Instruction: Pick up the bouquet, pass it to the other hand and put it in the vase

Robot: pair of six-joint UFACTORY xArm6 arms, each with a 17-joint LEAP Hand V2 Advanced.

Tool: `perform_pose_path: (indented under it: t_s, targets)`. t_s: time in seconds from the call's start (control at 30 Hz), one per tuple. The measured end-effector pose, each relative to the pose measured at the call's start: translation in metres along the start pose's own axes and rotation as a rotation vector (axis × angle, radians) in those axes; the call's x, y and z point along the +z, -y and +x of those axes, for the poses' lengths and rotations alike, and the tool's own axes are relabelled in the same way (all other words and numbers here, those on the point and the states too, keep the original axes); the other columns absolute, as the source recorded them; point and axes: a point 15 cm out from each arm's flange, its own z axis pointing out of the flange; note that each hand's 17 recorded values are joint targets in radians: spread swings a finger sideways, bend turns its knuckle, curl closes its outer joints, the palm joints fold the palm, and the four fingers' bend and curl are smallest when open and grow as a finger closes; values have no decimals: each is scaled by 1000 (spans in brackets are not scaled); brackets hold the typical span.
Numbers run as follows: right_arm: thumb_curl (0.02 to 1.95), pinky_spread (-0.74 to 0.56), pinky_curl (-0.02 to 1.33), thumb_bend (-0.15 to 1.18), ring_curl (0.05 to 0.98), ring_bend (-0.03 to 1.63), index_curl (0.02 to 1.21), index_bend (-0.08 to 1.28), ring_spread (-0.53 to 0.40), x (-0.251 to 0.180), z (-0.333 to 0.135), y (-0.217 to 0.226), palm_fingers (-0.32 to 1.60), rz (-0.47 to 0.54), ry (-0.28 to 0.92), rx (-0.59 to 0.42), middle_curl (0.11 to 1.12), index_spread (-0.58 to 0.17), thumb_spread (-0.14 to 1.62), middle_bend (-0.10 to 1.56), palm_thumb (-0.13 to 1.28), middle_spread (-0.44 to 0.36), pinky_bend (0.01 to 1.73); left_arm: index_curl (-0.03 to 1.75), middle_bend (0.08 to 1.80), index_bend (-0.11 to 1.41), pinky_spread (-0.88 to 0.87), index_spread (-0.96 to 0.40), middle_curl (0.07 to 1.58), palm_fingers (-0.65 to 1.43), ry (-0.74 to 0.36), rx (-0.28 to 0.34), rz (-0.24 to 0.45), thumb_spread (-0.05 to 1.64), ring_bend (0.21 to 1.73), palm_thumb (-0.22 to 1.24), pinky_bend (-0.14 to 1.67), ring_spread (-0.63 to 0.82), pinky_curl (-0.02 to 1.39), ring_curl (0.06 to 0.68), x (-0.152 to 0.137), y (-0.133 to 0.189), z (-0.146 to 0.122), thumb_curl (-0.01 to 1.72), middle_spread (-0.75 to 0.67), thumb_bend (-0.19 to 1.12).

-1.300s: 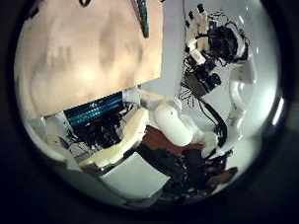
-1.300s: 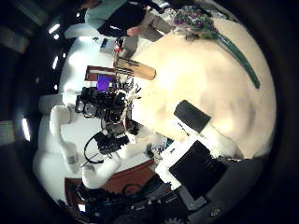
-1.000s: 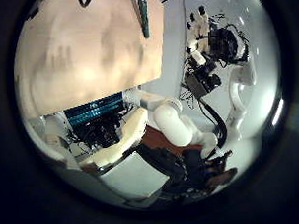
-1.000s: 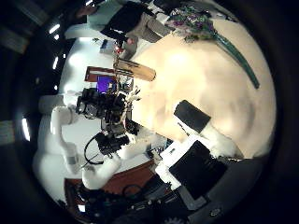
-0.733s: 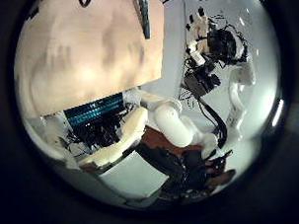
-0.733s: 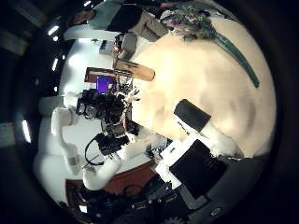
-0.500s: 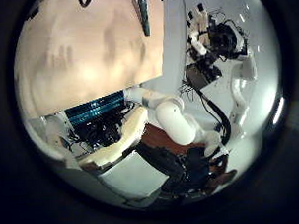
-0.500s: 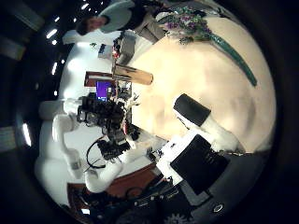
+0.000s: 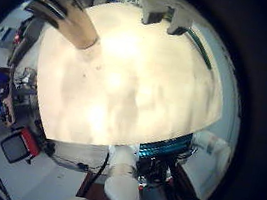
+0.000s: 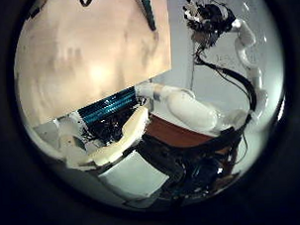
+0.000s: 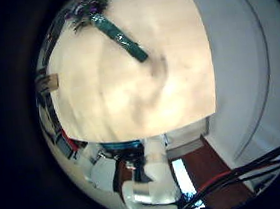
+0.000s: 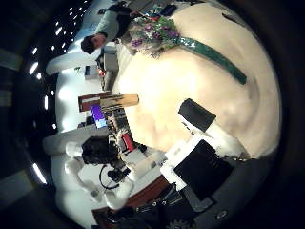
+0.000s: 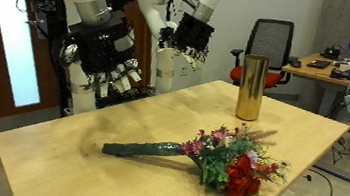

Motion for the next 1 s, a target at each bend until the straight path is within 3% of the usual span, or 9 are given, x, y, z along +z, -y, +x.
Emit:
perform_pose_path:
  t_s: [0.1, 0.13, 0.23, 0.4, 0.57, 0.77, 1.0]
  targets:
    - [399, 360, 263, -24, 175, 573, 267, 155, 154, 14, 11, 20, 331, 18, -10, 31, 351, -177, 1086, 358, 692, 152, 420, 285, 218, 161, 496, 300, 335, 158, -4, 6, 2, 908, 512, 417, 234, 522, 320, 198, 0, 0, 1, 313, 389, -31]
    - [398, 355, 264, -26, 178, 581, 260, 136, 151, 18, 13, 25, 318, 22, -13, 39, 355, -135, 1085, 372, 683, 149, 430, 286, 218, 161, 496, 300, 335, 158, -4, 9, -1, 908, 512, 417, 234, 522, 320, 198, 1, 0, 2, 313, 389, -30]
    - [394, 343, 262, -25, 183, 605, 251, 117, 143, 35, 18, 33, 287, -2, -14, 60, 354, -119, 1085, 383, 655, 202, 440, 287, 218, 160, 496, 300, 335, 158, -4, 15, 4, 911, 514, 412, 235, 523, 317, 197, -2, 0, 3, 310, 388, -31]
    - [390, 318, 270, -22, 193, 650, 244, 159, 142, 65, 26, 48, 242, -40, -20, 80, 354, -163, 1090, 386, 647, 162, 491, 286, 230, 159, 495, 300, 337, 170, -3, 16, 1, 911, 520, 409, 231, 525, 314, 195, -2, -2, 5, 311, 383, -31]
    - [389, 304, 262, -22, 190, 647, 262, 156, 141, 82, 31, 69, 244, -10, -32, 82, 353, -109, 1091, 385, 647, 152, 475, 284, 233, 160, 500, 301, 339, 169, -6, 9, -6, 912, 528, 411, 233, 522, 316, 196, 1, -3, 3, 311, 378, -30]
    - [385, 309, 261, -25, 189, 648, 267, 154, 136, 97, 39, 94, 236, 47, -48, 82, 349, -115, 1082, 368, 635, 142, 484, 286, 233, 163, 498, 301, 337, 165, -8, -1, -4, 912, 519, 411, 235, 519, 316, 192, 1, -4, 1, 309, 386, -30]
    - [384, 314, 255, -24, 186, 641, 273, 162, 133, 131, 39, 86, 245, -16, -51, 83, 351, -106, 1078, 369, 632, 143, 476, 285, 237, 159, 500, 301, 337, 170, -9, -1, -5, 912, 521, 412, 234, 523, 315, 191, 0, -3, 2, 308, 384, -30]
